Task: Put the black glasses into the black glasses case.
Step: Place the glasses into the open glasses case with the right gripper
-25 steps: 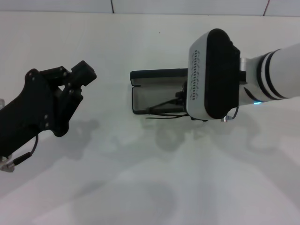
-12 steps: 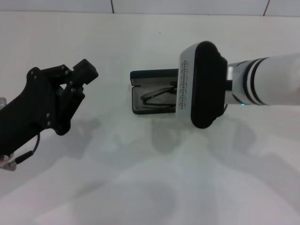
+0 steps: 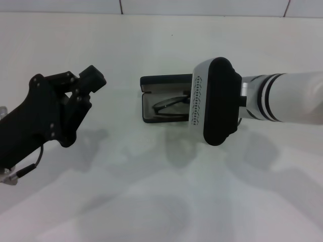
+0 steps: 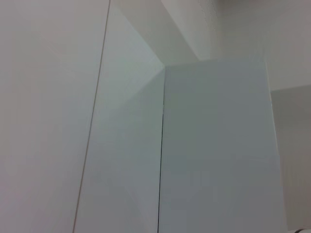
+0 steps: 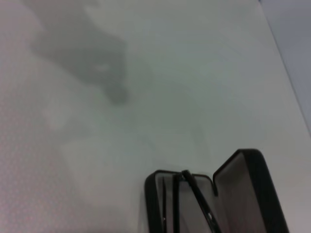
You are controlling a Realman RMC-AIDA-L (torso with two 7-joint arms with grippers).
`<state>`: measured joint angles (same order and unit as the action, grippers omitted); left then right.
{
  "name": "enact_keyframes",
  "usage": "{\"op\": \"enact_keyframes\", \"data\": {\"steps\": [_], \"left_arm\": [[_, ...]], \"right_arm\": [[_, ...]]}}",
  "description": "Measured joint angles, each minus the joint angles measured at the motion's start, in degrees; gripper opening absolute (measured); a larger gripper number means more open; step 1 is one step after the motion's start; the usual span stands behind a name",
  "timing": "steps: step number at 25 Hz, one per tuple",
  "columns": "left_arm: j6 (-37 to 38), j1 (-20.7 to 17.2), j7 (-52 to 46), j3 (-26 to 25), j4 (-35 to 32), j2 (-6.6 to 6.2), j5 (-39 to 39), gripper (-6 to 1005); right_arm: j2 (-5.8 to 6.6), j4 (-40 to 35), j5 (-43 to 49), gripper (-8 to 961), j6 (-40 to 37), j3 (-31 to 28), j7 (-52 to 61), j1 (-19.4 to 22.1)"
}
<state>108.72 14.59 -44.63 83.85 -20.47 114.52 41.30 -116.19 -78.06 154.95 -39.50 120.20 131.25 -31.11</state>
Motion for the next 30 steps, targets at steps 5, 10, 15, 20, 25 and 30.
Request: {"op": "enact_keyframes", "data": {"steps": [5,10,15,20,25,30], "left_arm": [[0.01,0.06,0.04,0.00,0.00,0.09,0.23,43],[0.01,0.00,0.06,0.00,0.00,0.15,0.28,43],[0.00,0.02,0.07,0.00,0.00,0.18,0.28,43],[-0.07,0.22,0.08,0.00,0.00,0.17,0.20,43],[-0.09,0.25,0.31,0.00,0.00,0.17,0.07,43],[-0.09,0.27,0.64,0.00,0.04,0.34,0.08,43]], "right_arm": [[0.00,1.57,0.96,111,1.74,0.19,0.37,-0.04],[0.00,2.13,1.26,111,2.95,0.29,0.39,0.02],[0.00,2.97,1.40,112,4.62,0.30,0.40,-0.01],[0.00,3.67,1.42,112,5.01,0.30,0.41,-0.23],[0.00,4.36,1.42,112,6.93,0.24,0.41,-0.14],[0.00,4.96,1.19,113,7.25,0.01,0.87,-0.17]]}}
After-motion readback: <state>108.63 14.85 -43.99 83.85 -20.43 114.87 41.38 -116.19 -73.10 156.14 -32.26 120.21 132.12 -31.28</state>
